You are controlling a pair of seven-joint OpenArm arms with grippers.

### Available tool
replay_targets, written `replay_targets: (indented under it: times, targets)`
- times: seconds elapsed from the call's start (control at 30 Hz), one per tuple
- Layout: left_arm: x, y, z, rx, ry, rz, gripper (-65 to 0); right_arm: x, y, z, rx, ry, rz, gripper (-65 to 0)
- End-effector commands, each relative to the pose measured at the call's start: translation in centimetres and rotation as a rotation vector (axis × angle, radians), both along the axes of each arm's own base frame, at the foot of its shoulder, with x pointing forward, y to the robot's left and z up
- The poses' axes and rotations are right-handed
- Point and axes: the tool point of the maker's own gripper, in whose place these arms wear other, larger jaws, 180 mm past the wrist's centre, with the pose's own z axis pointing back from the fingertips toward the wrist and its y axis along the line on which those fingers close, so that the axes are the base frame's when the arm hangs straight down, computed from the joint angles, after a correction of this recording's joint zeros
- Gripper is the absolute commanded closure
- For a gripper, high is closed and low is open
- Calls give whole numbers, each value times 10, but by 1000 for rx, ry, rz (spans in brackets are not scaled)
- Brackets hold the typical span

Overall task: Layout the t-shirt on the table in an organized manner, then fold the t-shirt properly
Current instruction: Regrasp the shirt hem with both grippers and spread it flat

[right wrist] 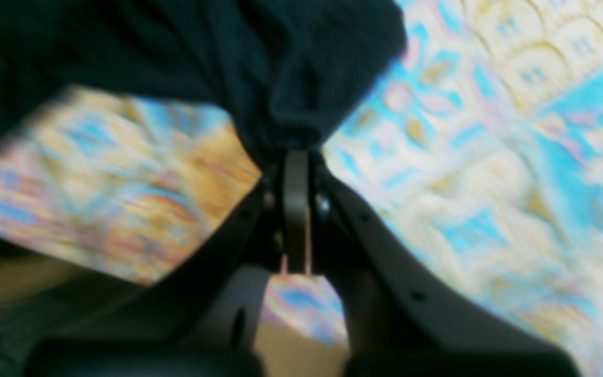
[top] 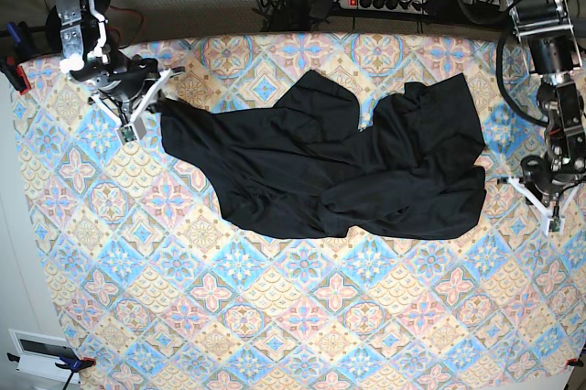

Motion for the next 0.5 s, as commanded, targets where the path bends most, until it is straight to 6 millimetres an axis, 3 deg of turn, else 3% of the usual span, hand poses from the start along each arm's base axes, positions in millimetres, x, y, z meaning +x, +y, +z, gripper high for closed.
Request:
replay_targets:
  times: [0.0,0.1,0.2,0.3,0.47]
  targets:
    - [11,-5,23,-1,-57,-28,0,4,-10,6,-53,-20,7,-30]
    - [8,-49,14,-87,-5,-118,-39,-1,-28,2,-180,11,12,-109]
    - [3,-72,6,-147,18,-164,-108,2,-24,2,-188,-9,-2,-185]
    - [-1,-94,-6,-219,26,-180,-182,37,-10,20,-143,-123,-17,-229]
    - [-8,-116,-21,-273,44,-186,-267,86,20,55,-97,-273,49,-232]
